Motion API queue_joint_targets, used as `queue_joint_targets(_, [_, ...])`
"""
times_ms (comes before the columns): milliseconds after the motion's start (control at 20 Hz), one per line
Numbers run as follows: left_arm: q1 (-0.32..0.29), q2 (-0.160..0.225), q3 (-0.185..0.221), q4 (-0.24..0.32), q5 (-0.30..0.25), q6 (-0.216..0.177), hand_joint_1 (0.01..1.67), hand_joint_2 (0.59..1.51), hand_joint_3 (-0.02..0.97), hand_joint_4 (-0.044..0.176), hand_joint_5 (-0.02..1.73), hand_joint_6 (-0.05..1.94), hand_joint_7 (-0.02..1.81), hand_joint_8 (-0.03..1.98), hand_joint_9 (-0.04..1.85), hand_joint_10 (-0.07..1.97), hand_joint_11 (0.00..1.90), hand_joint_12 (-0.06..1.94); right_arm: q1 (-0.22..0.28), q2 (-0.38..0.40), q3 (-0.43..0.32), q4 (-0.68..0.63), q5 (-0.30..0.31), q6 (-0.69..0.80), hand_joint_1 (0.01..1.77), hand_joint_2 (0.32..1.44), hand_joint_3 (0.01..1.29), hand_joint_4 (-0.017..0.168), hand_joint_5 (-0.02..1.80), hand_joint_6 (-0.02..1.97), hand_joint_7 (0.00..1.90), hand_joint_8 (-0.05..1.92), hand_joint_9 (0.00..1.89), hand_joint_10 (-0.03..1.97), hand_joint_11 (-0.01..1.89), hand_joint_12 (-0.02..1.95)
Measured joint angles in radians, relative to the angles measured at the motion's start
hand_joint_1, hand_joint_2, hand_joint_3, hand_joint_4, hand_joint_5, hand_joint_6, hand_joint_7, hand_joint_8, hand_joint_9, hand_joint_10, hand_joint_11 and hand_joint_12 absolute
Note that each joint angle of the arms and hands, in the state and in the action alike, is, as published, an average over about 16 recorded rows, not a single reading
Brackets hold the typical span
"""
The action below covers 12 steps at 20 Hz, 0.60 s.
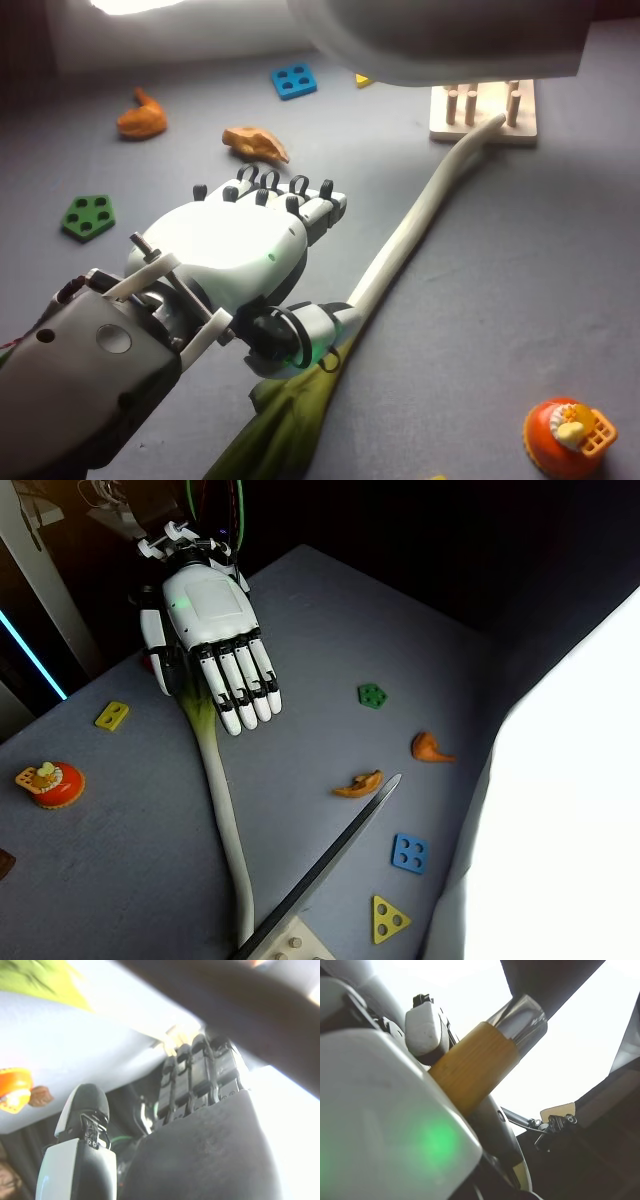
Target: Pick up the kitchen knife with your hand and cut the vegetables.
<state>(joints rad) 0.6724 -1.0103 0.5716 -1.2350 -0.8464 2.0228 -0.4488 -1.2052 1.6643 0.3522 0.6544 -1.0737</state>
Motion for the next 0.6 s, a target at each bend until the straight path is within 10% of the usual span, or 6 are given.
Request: queue_joint_targets(600, [-0.022, 0.005, 0.014, 0.001, 0.019, 0.005, 0.42, 1.315, -0.006, 0.006, 0.15, 0.01, 0.17, 0.01, 0.14, 0.02, 0.02, 0.45, -0.056, -0.045, 0.080, -0.014, 0.033, 0.034, 1.60, 0.64, 0.95, 0.164, 1.41, 1.90, 1.54, 1.90, 1.62, 1.90, 1.69, 1.91])
